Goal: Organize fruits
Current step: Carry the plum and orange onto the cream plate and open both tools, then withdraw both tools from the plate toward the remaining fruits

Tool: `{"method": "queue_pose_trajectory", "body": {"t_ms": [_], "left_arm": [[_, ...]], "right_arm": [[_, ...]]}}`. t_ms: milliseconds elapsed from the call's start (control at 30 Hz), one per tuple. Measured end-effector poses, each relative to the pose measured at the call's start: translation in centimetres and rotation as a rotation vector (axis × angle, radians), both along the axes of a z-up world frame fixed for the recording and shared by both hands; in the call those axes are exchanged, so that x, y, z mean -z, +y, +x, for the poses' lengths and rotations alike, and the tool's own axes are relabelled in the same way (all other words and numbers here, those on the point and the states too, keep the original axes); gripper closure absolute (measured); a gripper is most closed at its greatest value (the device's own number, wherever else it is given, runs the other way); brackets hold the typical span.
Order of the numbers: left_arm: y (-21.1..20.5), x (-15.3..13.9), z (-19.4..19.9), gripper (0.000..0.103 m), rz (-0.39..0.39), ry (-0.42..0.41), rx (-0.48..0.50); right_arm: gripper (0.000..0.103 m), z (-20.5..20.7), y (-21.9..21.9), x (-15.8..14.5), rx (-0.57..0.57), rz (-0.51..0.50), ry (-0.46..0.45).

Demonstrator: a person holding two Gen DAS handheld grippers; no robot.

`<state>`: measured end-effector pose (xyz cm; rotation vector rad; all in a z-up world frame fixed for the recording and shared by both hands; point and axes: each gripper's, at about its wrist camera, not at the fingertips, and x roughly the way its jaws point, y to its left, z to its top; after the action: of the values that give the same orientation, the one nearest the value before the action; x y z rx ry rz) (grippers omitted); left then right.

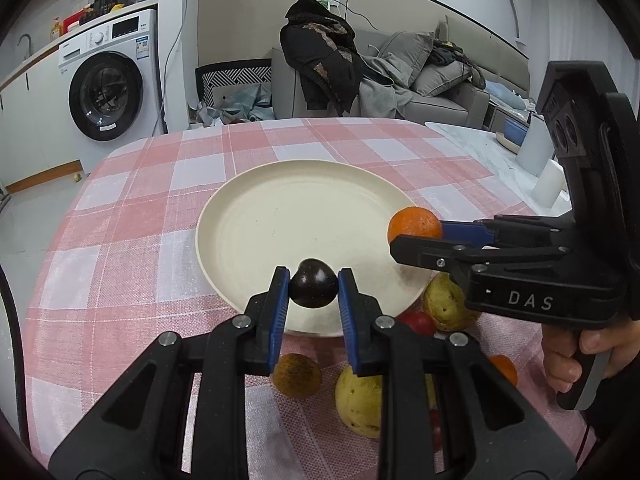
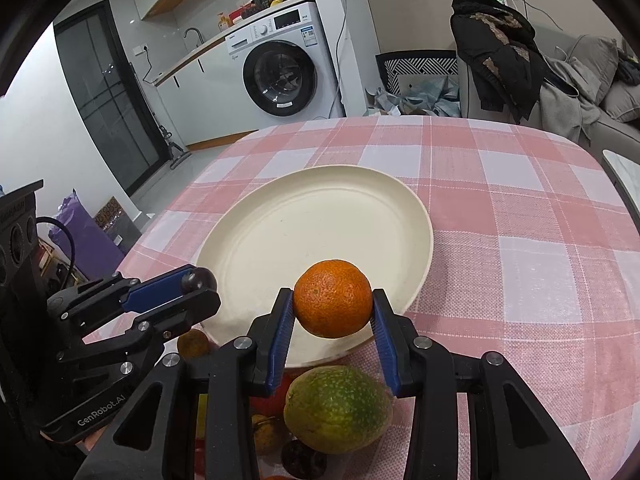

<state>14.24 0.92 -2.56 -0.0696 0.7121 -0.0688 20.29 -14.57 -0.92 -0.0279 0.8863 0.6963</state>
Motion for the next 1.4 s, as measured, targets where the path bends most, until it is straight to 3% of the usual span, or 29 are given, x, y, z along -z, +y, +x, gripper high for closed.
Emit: {"method": "queue_pose_trajectory", "body": {"t_ms": [367,467,533,567,600,633,700,767,833,1400], "left_arm": [[0.9,0.8,0.8,0.081,-0.027,0.019,-0.017],[1.0,0.3,0.1,0.080,-0.007,0.000,-0.016],[1.1,0.0,-0.6,0.073,0.013,-0.015,-0.022],[1.2,-0.2,-1.0,0.063,0.019,-0.026,-0.022],[1.2,-0.4,-1.5,0.048,0.023,-0.038,-0.025],[1.3,-0.7,-2.1,0.040,0.027,-0.051,-0.030],[1.4,-1.2,-3.4,0.017,0.034,-0.089,-0.036],[1.2,-1.7,-4.6,0.012,0.048,-0.113,-0.036],[1.0,-2.0,-5.5,0.000,0.058,-0.120,-0.032],[-0.6,-2.3,-10.1,0.001,0.025,-0.096,-0.010]], "right_arm": [[0.062,0.2,-0.4,0.1,-0.005,0.065,0.031],[0.054,0.0,-1.4,-0.7,0.012,0.107,0.014],[0.050,-0.1,-2.0,-1.1,0.014,0.112,0.010],[0.047,-0.3,-2.2,-1.3,0.013,0.105,0.004],[0.037,-0.4,-2.4,-1.5,0.014,0.100,0.000],[0.025,-0.7,-2.7,-1.7,0.019,0.093,-0.007],[0.017,-1.2,-3.3,-2.0,0.018,0.094,-0.027],[0.012,-1.9,-3.7,-2.3,0.006,0.089,-0.054],[0.001,-2.7,-3.9,-2.5,-0.005,0.078,-0.077],[0.000,-6.6,-5.7,-2.3,0.016,0.022,-0.115]]}}
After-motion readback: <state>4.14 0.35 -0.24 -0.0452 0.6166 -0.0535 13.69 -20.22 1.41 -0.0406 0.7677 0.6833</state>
